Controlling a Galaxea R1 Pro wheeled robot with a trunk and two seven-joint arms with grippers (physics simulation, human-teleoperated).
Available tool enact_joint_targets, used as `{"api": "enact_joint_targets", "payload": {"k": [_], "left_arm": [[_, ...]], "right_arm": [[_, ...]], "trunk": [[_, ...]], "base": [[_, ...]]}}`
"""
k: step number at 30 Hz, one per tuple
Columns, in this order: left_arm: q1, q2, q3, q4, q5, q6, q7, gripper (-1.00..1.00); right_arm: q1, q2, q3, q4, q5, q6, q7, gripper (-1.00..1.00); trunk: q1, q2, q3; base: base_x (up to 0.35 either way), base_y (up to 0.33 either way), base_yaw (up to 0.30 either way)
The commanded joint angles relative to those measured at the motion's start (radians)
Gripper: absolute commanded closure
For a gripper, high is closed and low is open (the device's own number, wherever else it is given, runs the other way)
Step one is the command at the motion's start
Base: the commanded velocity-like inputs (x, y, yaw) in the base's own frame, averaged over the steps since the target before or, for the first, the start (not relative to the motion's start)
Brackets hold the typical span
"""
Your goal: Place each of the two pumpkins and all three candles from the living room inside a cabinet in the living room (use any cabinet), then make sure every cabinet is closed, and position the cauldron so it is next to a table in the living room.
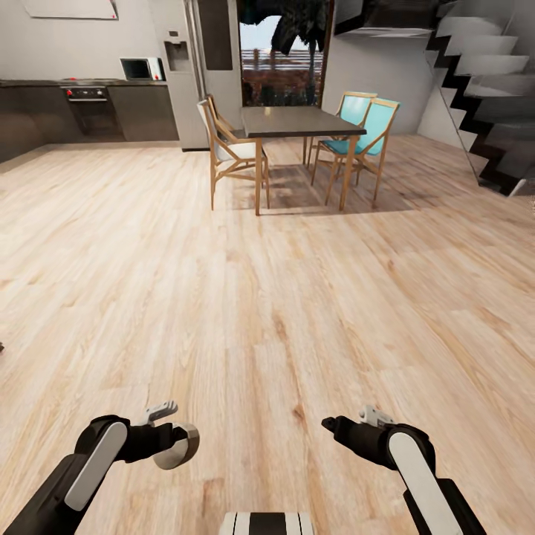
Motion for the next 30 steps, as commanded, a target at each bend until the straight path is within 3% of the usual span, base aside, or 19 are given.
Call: {"api": "enact_joint_targets", "payload": {"k": [1,30], "left_arm": [[0.000,0.001,-0.002,-0.001,0.011,0.001,0.010,1.00],[0.000,0.001,-0.001,-0.015,0.012,0.001,0.010,1.00]], "right_arm": [[-0.001,-0.001,0.002,-0.001,-0.009,0.001,-0.010,-1.00],[-0.001,0.001,0.001,-0.003,-0.009,0.001,-0.010,-1.00]], "trunk": [[-0.001,0.000,0.003],[-0.112,0.203,0.094]], "base": [[0.000,0.000,0.000],[0.000,0.000,0.000]]}}
